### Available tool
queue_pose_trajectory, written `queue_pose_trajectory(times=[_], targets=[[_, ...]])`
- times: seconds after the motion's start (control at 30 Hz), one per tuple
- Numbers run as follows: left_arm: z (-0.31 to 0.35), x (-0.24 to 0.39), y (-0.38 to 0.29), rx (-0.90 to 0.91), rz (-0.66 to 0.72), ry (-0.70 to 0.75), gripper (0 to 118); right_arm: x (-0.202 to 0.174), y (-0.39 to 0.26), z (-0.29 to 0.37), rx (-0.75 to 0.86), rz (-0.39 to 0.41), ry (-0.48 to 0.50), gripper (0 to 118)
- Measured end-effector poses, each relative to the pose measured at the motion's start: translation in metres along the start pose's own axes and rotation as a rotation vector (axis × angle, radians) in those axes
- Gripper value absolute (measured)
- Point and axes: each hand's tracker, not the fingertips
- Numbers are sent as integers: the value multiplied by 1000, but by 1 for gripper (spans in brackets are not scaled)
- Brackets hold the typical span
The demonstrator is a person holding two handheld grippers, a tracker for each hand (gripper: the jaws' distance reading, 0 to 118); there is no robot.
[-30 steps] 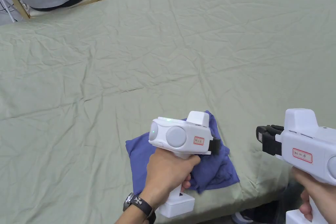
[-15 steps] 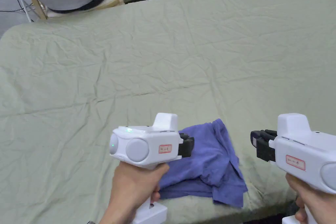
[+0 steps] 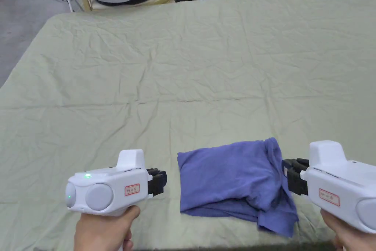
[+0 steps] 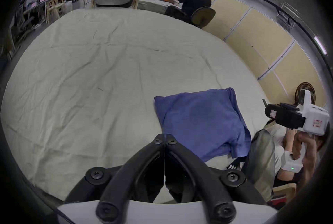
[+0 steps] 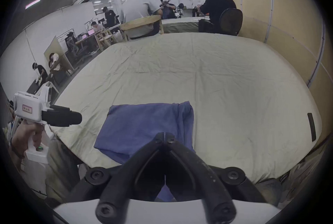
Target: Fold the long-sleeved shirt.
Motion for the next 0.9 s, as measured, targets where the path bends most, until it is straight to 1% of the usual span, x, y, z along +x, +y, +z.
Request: queue_pose_trajectory(times=[0.03,0.07,0.1,0.17,0.2,0.3,0.37,0.4,0.43,0.53,0.6,0.67,0.73,0.77,0.8,0.83,0.87,0.9], targets=[[-1,0,1,-1,3,1,0,-1,4,-2,-12,12,6,1],[-3,0,2,-4,4,4,0,-3,10,-6,-51,44,26,1],[-5,1,2,-9,-5,7,0,-6,19,-12,-100,98,43,1],[-10,1,5,-22,-14,12,0,-15,35,-27,-181,227,28,1],[-12,1,5,-24,-19,12,0,-17,42,-38,-215,271,35,1],[-19,0,9,-44,-9,-8,0,-19,59,-84,-380,360,72,1],[-25,-1,11,-55,4,-22,0,-19,59,-114,-441,441,74,1],[-27,-1,12,-60,6,-26,0,-19,58,-125,-466,469,72,1],[-29,-1,12,-64,8,-22,0,-19,55,-137,-502,472,61,1],[-35,-5,12,-79,29,-34,0,-17,40,-163,-598,495,75,2],[-39,-8,13,-90,42,-40,0,-16,33,-170,-582,491,85,2],[-42,-11,13,-100,50,-47,1,-13,36,-172,-583,448,89,2],[-45,-13,14,-117,64,-78,4,-10,36,-172,-583,449,101,2],[-47,-15,15,-128,79,-100,14,-9,36,-172,-583,448,106,2],[-50,-18,16,-134,106,-135,27,-10,36,-172,-582,455,110,2],[-53,-22,17,-137,143,-165,52,-10,36,-172,-579,467,114,2],[-56,-28,19,-144,191,-227,52,-10,35,-170,-575,473,115,2],[-61,-37,20,-152,246,-313,61,-10,34,-170,-571,473,117,2]])
